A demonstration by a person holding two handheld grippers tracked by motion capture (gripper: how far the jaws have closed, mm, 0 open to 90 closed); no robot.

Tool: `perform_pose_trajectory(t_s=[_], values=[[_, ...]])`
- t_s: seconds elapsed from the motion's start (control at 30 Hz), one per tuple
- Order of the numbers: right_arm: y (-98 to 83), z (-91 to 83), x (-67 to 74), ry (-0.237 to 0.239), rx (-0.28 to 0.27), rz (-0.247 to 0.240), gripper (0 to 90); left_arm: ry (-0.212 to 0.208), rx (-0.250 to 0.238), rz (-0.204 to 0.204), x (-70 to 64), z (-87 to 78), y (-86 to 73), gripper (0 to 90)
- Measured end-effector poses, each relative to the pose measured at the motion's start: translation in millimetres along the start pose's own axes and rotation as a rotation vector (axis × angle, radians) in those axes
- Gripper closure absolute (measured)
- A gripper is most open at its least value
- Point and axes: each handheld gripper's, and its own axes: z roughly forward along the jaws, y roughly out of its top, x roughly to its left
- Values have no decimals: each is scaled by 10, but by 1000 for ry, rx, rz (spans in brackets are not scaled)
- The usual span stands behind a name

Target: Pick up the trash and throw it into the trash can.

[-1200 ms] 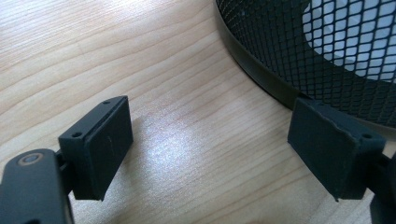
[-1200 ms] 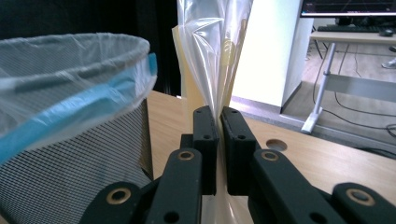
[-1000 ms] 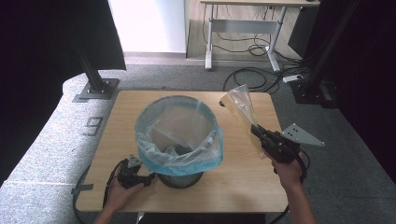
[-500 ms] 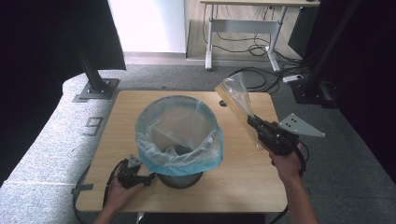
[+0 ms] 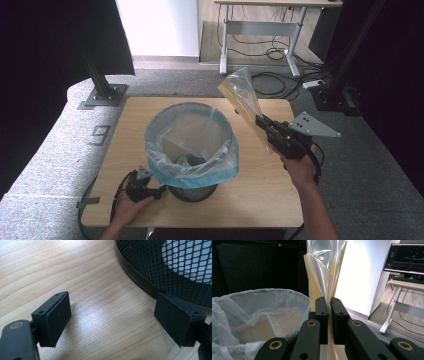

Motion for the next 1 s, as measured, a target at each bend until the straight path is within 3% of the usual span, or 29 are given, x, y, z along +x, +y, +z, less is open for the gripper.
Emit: perform_pose_trajectory(t_s=[1.0], values=[[136,531,279,80,21,-20,844,-2,0,1,-1,-1,0,138]])
